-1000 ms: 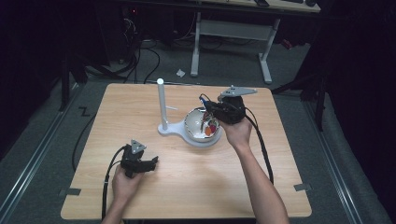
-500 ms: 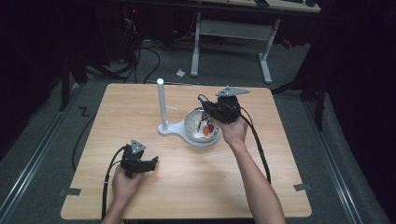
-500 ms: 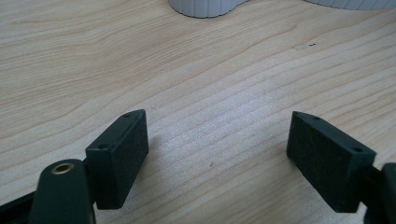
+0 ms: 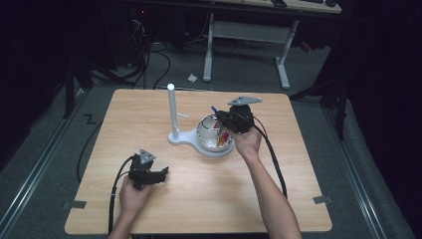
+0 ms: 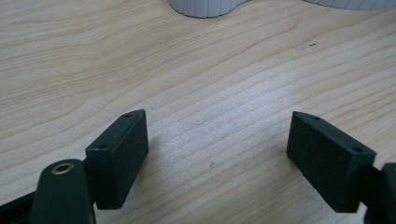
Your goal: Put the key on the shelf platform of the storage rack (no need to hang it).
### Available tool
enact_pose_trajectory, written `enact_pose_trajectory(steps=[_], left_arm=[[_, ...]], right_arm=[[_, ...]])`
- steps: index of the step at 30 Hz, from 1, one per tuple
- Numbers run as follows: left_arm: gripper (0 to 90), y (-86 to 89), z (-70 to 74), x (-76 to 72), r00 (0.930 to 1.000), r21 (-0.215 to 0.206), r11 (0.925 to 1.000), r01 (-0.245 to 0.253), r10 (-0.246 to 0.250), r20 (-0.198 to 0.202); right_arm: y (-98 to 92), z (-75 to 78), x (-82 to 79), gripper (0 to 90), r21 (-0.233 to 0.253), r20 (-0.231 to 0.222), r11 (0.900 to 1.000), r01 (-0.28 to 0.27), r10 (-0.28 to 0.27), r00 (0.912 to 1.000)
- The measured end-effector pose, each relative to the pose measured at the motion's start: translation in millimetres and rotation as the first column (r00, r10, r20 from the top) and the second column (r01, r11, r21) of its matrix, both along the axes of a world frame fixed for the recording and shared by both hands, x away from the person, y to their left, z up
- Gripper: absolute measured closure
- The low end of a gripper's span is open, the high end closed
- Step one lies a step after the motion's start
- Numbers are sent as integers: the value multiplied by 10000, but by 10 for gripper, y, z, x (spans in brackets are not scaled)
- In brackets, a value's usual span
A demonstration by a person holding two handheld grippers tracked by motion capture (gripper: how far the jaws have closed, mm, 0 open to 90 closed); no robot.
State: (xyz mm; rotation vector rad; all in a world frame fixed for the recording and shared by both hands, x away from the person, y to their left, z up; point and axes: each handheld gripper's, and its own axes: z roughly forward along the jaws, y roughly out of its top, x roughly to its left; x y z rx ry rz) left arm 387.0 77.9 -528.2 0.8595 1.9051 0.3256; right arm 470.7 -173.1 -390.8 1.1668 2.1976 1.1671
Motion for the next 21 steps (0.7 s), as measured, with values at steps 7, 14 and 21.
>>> enact_pose_trajectory(steps=[7, 14, 21], left_arm=[[211, 1, -1, 0, 10000, 11, 10000, 17, -17, 9], [211, -1, 0, 0, 10000, -4, 10000, -13, 13, -16], [211, -1, 0, -1, 10000, -9, 10000, -13, 13, -15]], right_arm=[[-1, -86, -21, 825, -277, -35, 9996, -2, 1, 10000], [-1, -174, -78, 824, -516, -88, 9986, -132, 127, 9999], [-19, -305, -46, 824, -502, -506, 9987, -58, 33, 9987]])
